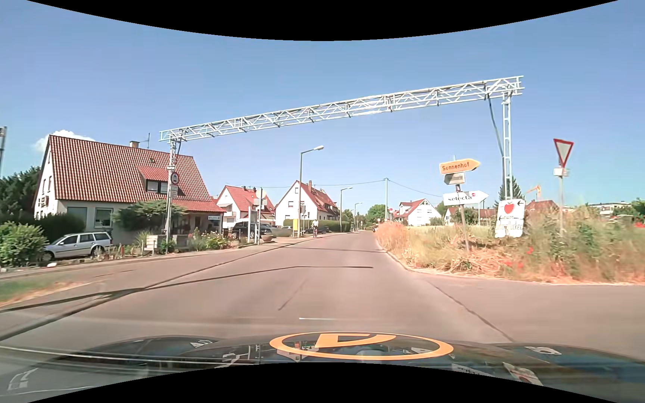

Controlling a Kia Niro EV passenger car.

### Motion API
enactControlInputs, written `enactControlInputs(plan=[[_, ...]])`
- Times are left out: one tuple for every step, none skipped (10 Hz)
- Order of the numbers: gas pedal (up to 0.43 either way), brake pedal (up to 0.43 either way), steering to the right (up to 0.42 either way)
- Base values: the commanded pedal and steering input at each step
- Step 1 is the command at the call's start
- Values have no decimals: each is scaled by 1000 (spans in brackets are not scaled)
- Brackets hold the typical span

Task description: Follow the waypoints while adhering to traffic rules and regulations

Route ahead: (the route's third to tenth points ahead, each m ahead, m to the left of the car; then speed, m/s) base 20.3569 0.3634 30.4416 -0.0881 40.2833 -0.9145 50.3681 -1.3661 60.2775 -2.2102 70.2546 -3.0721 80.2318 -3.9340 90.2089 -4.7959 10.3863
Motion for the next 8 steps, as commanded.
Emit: enactControlInputs(plan=[[177, 0, 10], [177, 0, 10], [177, 0, 10], [177, 0, 10], [189, 0, 10], [189, 0, 10], [189, 0, 10], [189, 0, 10]])
